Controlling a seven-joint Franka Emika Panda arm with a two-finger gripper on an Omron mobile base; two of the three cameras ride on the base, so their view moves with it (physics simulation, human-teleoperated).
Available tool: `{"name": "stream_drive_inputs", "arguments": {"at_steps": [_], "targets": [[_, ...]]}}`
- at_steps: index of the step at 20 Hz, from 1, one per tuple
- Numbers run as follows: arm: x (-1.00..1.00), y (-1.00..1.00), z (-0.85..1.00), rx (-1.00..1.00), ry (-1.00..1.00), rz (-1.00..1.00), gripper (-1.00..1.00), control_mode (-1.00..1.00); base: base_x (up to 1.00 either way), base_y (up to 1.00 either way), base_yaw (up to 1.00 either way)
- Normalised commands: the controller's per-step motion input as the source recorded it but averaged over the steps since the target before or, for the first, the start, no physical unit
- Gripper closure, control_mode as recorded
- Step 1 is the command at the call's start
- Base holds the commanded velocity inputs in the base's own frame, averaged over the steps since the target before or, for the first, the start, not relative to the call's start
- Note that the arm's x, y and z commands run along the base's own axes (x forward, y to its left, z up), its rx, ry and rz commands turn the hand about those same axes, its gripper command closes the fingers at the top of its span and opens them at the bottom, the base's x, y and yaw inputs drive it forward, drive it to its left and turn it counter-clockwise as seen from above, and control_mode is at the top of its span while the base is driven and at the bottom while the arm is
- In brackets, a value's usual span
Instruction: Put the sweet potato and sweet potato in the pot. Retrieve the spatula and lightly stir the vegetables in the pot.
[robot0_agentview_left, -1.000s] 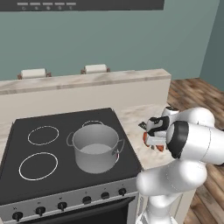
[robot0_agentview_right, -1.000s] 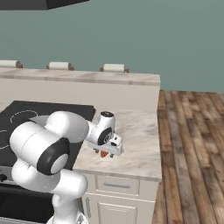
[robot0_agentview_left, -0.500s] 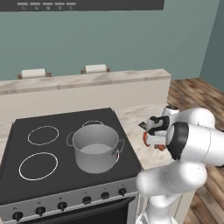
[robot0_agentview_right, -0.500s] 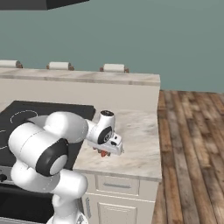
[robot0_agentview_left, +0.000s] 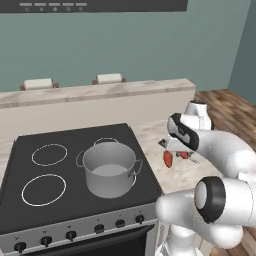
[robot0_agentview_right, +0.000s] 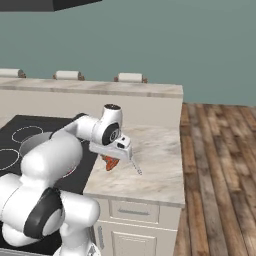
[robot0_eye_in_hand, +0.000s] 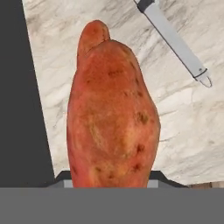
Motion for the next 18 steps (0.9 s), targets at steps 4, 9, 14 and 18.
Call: {"name": "stream_drive_inputs", "arguments": {"at_steps": [4,9,14,18], "targets": [[-0.33,1.0,0.74,0.0,-0.01,0.11,1.0,-1.0,0.0,0.0,0.0],[-0.34,1.0,0.66,0.0,-0.11,0.22,1.0,-1.0,0.0,0.0,0.0],[-0.03,1.0,0.14,0.0,-0.07,0.33,1.0,-1.0,0.0,0.0,0.0],[0.27,1.0,0.0,0.0,0.0,0.42,1.0,-1.0,0.0,0.0,0.0]]}}
